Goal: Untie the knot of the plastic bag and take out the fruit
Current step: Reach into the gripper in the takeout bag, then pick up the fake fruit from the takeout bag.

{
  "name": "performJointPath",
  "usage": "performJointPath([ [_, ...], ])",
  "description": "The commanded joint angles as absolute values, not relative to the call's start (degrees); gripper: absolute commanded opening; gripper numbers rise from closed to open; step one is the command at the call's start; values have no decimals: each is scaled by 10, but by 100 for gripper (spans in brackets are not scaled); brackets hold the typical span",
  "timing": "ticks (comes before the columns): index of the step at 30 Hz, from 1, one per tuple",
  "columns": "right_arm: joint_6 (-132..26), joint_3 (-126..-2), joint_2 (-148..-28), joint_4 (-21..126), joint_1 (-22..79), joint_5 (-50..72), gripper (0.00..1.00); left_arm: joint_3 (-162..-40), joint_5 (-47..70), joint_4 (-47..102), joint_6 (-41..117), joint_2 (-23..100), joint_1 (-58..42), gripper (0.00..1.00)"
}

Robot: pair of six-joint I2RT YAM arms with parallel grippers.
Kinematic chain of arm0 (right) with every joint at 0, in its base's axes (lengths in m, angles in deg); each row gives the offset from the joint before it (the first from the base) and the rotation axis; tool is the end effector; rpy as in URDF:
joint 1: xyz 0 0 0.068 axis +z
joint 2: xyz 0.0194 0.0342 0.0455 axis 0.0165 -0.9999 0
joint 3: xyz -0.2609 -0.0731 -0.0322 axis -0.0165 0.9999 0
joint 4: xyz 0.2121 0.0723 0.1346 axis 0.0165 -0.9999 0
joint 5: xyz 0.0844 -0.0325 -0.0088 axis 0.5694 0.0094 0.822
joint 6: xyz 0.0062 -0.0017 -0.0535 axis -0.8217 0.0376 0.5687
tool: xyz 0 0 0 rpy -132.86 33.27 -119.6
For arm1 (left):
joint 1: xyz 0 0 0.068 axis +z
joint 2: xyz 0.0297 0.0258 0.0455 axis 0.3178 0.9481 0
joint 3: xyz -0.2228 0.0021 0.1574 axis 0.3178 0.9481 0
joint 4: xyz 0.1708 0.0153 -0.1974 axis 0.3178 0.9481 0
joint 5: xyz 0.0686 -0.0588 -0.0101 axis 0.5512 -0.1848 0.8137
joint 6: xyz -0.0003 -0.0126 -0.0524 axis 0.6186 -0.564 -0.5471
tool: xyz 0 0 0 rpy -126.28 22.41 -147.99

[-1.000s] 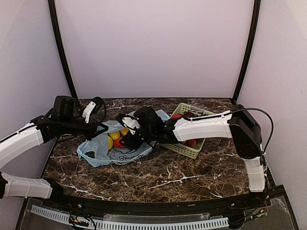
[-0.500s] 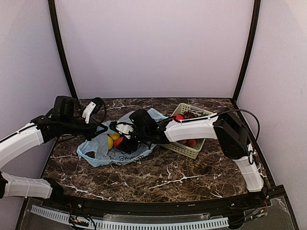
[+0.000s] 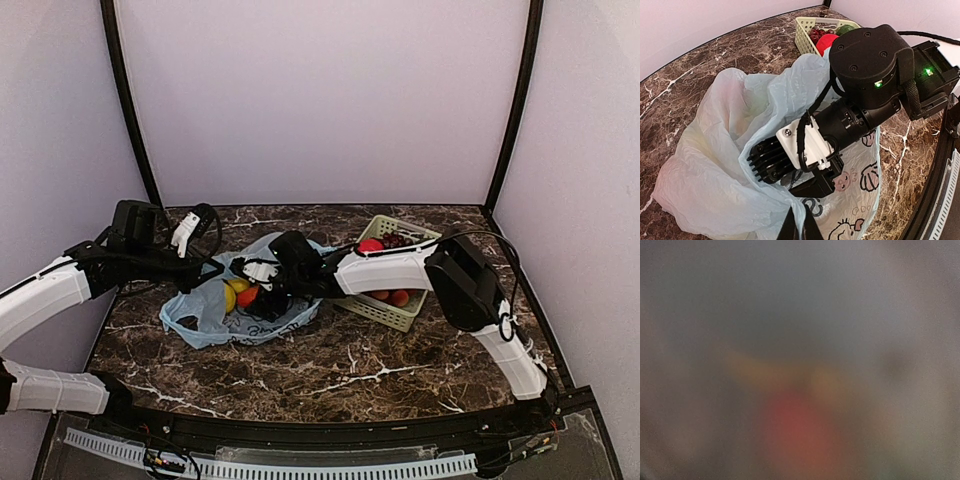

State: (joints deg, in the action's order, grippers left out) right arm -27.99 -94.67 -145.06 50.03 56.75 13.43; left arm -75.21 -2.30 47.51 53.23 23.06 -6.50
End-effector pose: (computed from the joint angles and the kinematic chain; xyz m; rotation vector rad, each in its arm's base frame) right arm 0.2859 0.4643 0.1490 -1.4548 1.6940 0.5850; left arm 0.2033 -0.1098 0.2893 0.7550 1.9902 -0.6254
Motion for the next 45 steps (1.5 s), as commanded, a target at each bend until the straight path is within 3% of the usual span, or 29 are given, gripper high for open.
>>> performJointPath([
  [1,-269,-967,-1473,488,562,130,89,-756,-28,487,539,228,-68,1],
  [12,-269,-981,-1500,460,561,143,89,-754,-36,489,539,221,-68,1],
  [31,-345,-816,-1374,555,572,202,43,-755,-15,489,538,221,-68,1],
  [45,-400,-723,-1263,608,574,213,38,-753,21,486,535,210,-68,1],
])
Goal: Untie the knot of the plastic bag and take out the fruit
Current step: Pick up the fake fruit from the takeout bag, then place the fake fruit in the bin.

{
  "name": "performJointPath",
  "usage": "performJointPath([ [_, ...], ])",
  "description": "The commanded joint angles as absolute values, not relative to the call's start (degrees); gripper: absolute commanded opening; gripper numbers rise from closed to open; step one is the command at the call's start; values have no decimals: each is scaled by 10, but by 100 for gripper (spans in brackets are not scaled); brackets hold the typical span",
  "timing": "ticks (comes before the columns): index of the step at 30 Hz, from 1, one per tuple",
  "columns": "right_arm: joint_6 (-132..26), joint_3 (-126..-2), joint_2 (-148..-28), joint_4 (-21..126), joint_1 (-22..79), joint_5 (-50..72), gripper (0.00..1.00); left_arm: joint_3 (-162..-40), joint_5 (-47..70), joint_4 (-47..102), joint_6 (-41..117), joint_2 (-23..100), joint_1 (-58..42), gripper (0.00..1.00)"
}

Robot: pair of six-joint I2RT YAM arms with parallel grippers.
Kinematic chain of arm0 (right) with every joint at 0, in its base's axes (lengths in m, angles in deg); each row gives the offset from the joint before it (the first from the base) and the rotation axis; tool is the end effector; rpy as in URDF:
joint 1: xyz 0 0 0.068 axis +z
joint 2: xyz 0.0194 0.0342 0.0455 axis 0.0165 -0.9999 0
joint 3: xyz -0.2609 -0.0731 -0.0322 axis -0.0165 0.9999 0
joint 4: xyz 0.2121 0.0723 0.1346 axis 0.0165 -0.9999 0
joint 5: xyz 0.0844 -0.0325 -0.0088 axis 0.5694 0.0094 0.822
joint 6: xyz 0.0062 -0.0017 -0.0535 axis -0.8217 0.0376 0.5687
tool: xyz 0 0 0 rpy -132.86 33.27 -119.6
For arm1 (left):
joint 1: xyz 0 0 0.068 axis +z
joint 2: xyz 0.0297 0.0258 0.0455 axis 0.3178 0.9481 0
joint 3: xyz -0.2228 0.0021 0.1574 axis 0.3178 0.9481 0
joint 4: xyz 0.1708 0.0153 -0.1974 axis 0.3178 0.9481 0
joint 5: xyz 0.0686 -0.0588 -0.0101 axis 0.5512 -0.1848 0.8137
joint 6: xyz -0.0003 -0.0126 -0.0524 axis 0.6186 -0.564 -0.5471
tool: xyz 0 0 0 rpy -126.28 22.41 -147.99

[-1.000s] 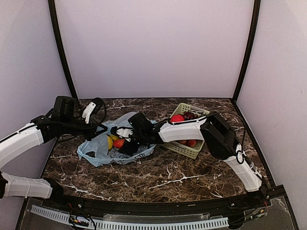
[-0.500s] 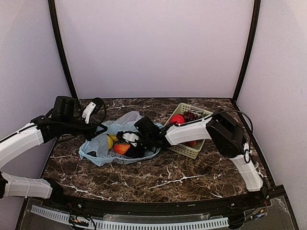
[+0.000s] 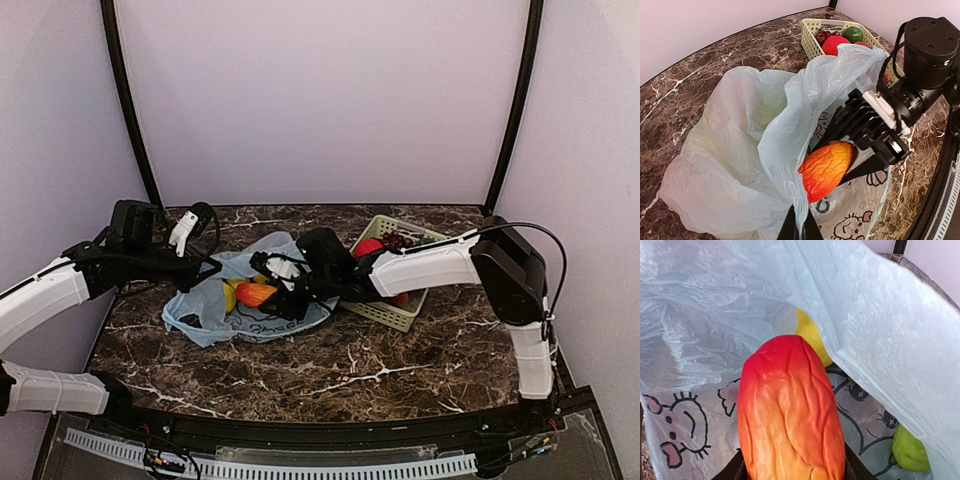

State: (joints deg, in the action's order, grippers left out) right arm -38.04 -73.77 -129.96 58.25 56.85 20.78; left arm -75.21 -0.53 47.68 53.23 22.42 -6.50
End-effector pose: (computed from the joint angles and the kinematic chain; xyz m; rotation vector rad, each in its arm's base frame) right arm 0.2492 0.4161 0.1746 -1.3678 1.7598 0.8268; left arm 0.2021 -0.1081 0.2911 0.7364 1.9890 -0.5926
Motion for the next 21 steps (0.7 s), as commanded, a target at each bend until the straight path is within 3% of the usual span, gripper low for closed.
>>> performJointPath([
  [1,-402,-719,-1253,606,576,212,38,-752,34,487,534,210,-68,1],
  [11,-443,-626,-1112,630,580,213,39,-756,156,496,522,208,-68,1],
  [16,-525,-565,-1042,660,531,242,39,-757,159,508,546,212,-68,1],
  [21,-537,-529,-966,626,489,176,39,-758,149,507,559,217,-68,1],
])
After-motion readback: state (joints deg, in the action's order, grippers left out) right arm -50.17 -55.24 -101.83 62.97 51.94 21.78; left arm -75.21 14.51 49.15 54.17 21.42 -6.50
